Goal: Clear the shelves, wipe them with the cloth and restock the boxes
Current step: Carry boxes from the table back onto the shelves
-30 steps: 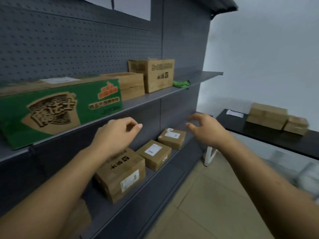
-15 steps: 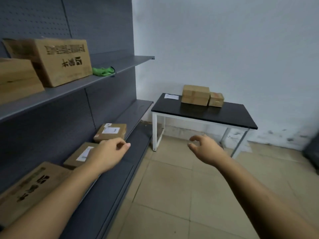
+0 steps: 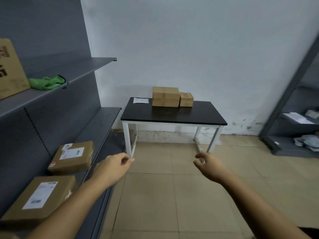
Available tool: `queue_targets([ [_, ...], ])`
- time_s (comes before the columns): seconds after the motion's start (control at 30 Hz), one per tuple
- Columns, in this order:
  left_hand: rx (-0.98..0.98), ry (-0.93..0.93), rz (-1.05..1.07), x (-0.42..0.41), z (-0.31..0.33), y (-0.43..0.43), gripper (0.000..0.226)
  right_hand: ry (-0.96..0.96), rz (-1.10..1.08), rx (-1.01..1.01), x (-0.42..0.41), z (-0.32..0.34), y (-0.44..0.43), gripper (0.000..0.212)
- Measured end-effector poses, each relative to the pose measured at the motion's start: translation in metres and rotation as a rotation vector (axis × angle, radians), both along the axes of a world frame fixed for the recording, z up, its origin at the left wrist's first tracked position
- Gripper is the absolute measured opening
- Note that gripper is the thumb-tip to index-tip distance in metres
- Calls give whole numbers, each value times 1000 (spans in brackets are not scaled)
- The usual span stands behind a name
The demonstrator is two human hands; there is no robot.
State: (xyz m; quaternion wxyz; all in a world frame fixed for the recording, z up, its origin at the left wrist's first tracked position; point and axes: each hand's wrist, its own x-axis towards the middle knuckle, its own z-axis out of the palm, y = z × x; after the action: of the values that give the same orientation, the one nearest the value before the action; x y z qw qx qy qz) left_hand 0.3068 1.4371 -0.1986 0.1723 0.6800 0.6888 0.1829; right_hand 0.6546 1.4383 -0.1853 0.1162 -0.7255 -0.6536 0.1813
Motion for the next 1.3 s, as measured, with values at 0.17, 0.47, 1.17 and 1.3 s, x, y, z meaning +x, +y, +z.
queue_targets([
  [0.17, -35, -12, -65, 12, -7, 53, 36, -34, -50, -38, 14, -12, 30, 44],
  [0.47, -20, 41, -77, 54, -14, 167, 37, 6, -87, -34, 61, -30, 135, 46],
  [1.17, -54, -386, -5, 160, -33, 440, 27, 242, -14, 50, 149, -34, 424, 47],
  [1.3, -53, -398, -29, 165, -42, 499, 26, 252, -14, 59, 145, -46, 481, 47],
])
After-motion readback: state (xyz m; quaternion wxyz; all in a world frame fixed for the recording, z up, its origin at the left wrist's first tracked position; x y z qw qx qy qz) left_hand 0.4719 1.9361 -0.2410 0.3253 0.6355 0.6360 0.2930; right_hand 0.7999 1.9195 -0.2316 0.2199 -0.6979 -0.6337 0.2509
